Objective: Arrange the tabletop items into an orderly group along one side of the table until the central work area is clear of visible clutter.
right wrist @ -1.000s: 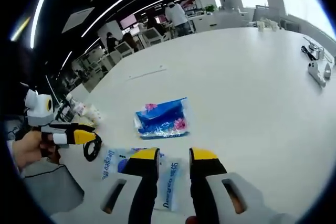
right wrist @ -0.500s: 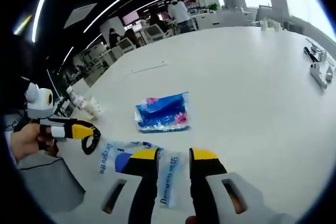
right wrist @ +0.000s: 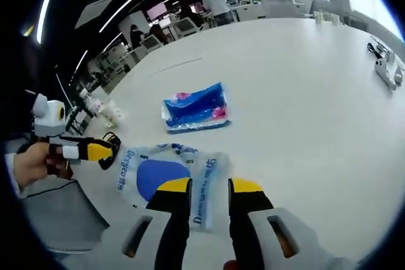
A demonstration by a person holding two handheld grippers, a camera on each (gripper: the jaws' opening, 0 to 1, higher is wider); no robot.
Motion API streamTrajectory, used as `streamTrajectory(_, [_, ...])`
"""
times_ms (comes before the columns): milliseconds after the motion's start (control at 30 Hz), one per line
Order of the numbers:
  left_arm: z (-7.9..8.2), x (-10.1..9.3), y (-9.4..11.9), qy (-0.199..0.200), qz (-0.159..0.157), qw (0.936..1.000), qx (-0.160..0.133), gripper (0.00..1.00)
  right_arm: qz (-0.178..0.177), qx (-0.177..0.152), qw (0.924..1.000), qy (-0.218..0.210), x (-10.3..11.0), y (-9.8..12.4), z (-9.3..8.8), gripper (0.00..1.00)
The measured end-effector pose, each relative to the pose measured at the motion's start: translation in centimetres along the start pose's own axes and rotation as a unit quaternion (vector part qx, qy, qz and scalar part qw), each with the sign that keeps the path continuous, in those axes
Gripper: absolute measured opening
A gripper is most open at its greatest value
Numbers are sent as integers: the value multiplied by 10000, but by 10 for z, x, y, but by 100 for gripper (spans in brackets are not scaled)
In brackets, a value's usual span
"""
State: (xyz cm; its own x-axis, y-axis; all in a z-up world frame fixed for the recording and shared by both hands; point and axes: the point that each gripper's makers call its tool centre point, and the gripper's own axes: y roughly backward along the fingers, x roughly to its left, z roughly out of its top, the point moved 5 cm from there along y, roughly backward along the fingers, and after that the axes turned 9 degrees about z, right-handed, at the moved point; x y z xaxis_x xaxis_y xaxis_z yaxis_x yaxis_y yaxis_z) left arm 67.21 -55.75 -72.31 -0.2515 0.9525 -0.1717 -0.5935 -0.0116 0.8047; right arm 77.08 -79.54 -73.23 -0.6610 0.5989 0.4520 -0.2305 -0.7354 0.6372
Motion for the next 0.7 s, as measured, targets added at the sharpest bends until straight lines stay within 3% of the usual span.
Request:
streamTrajectory(100, [-3,-1,-1,-6,-17,10000,41,34,-2,30,10000,-26,-3,-2,0,20])
streamTrajectory(200, [-5,-3,0,243,-45,9997,41,35,-19,63,10000,-11,-1,-1,-2,20])
streamTrajectory(333, [-9,-6,1,137,-34,9999,68,34,-11,67,10000,-38,0,-1,-5,20])
streamTrajectory(700, [-40,-14,-5,-52,-146,9988,475,33,32,243,9996,-143,7,-3,-28,20])
